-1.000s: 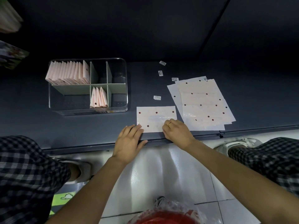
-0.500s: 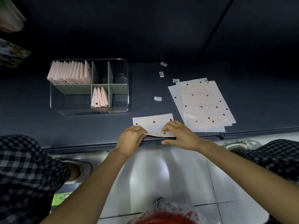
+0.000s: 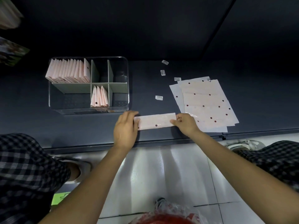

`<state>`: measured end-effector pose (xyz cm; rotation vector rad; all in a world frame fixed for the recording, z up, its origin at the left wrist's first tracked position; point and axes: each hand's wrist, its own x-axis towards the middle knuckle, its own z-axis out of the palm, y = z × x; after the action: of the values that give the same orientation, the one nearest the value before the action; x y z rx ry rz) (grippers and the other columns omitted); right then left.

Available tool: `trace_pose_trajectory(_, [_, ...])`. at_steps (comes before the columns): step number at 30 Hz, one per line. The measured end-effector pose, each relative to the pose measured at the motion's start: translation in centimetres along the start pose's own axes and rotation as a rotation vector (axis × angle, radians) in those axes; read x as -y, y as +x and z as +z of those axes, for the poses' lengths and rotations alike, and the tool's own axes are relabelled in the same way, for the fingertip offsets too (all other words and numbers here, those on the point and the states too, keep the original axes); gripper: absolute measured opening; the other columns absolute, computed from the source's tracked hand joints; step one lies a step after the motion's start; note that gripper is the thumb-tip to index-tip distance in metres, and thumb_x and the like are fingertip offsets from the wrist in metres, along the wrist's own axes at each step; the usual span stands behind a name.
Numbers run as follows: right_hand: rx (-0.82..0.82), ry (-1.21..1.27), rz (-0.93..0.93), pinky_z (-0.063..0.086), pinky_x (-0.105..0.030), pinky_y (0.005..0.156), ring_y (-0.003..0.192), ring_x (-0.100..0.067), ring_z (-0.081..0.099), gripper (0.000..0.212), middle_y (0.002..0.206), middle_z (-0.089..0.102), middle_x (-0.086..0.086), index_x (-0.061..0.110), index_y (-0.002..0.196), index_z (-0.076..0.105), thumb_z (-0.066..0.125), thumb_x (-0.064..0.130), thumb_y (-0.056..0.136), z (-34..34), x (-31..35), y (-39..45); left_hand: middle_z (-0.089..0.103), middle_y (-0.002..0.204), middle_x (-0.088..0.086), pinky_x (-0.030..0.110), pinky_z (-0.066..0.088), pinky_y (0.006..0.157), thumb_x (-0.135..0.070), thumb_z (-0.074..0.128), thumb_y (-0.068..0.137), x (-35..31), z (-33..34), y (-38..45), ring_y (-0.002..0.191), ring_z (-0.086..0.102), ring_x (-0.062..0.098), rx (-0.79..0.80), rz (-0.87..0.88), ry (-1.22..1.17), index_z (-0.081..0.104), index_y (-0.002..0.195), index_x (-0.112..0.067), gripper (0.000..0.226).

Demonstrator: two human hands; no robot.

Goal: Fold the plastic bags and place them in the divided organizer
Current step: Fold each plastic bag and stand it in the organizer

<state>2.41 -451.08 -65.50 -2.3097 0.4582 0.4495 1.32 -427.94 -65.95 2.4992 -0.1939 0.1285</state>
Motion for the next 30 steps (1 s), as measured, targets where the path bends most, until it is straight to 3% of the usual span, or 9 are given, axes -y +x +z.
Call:
trace_pose_trajectory(2, [0.005,-0.001,0.034,0.032,-0.027,0.063,0.073,-0.025,0.048,0.028,0.075,0.054,-0.021,-0.004,0.076,0.054,0.064,0.019,0.087,0.0,0.3,0.3,0.063,0.119,0.014,0.036,0.045,0.095,-0.009,0.064,0.087,-0.8,0.7,-0.7,0.107,0.059,0.033,0.044,0.203,0.055,0.064,0.113,-0.005,0.027])
trace_pose_trajectory(4, [0.003,-0.011,0.059,0.033,-0.027,0.064,0.076,-0.031,0.051,0.031,0.083,0.058,-0.026,-0.011,0.080,0.056,0.065,0.019,0.086,0.0,0.5,0.5,0.053,0.135,0.016,0.041,0.030,0.111,-0.018,0.064,0.088,-1.6,2.0,-1.7,0.125,0.050,0.032,0.196,0.355,0.114,0.057,0.126,-0.003,0.041])
trace_pose_trajectory(8, [0.030,-0.063,0.079,0.032,-0.026,0.063,0.072,-0.023,0.046,0.029,0.073,0.051,-0.012,0.004,0.068,0.049,0.065,0.020,0.086,-0.2,0.8,0.9,-0.010,0.157,0.004,0.031,-0.013,0.116,-0.056,0.028,0.096,-0.8,3.4,-2.8,0.146,-0.009,0.019,0.444,0.310,0.381,-0.002,0.150,-0.008,0.077])
trace_pose_trajectory(14, [0.024,-0.063,0.117,0.033,-0.027,0.063,0.071,-0.025,0.046,0.039,0.067,0.048,-0.008,0.014,0.058,0.039,0.065,0.021,0.086,-0.2,0.9,1.1,-0.016,0.157,0.011,0.035,-0.010,0.118,-0.064,0.018,0.093,0.5,2.8,-1.9,0.144,-0.016,0.022,0.504,0.298,0.527,-0.013,0.148,-0.008,0.084])
trace_pose_trajectory(17, [-0.154,0.095,0.118,0.042,-0.030,0.078,0.093,-0.026,0.055,0.015,0.094,0.061,-0.012,0.010,0.093,0.057,0.065,0.019,0.085,0.8,1.0,0.1,-0.018,0.156,0.011,0.036,-0.010,0.118,-0.064,0.016,0.093,0.3,2.8,-1.9,0.144,-0.018,0.023,0.528,0.289,0.538,-0.015,0.148,-0.009,0.083])
trace_pose_trajectory(20, [-0.394,0.032,-0.163,0.039,-0.025,0.089,0.108,-0.025,0.052,0.033,0.117,0.053,-0.011,0.007,0.121,0.052,0.058,0.014,0.089,3.2,1.6,-2.4,-0.021,0.155,0.012,0.036,-0.012,0.117,-0.063,0.017,0.093,0.2,2.9,-1.9,0.143,-0.020,0.024,0.532,0.264,0.521,-0.016,0.147,-0.009,0.084])
trace_pose_trajectory(23, [-0.068,-0.140,-0.458,0.019,-0.022,0.113,0.137,-0.021,0.032,0.046,0.147,0.037,-0.010,0.007,0.142,0.036,0.045,0.019,0.098,6.1,2.5,-4.1,-0.023,0.154,0.014,0.035,-0.015,0.116,-0.060,0.019,0.095,0.1,2.9,-1.9,0.142,-0.022,0.026,0.538,0.255,0.491,-0.018,0.146,-0.009,0.081])
trace_pose_trajectory(25, [0.090,-0.290,-0.565,-0.002,-0.018,0.115,0.146,-0.015,0.010,0.053,0.157,0.017,-0.007,0.006,0.148,0.019,0.037,0.024,0.101,7.2,2.2,-4.1,-0.024,0.154,0.015,0.036,-0.014,0.117,-0.056,0.017,0.097,0.2,2.9,-2.0,0.142,-0.023,0.026,0.537,0.262,0.490,-0.021,0.144,-0.008,0.078])
trace_pose_trajectory(30, [0.046,-0.360,-0.458,-0.002,-0.020,0.116,0.146,-0.014,0.003,0.056,0.159,0.005,-0.005,0.008,0.150,0.009,0.032,0.027,0.102,5.1,0.1,-3.0,-0.027,0.152,0.013,0.034,-0.019,0.113,-0.063,0.018,0.093,0.1,2.9,-2.0,0.141,-0.026,0.025,0.529,0.253,0.490,-0.018,0.146,-0.008,0.084])
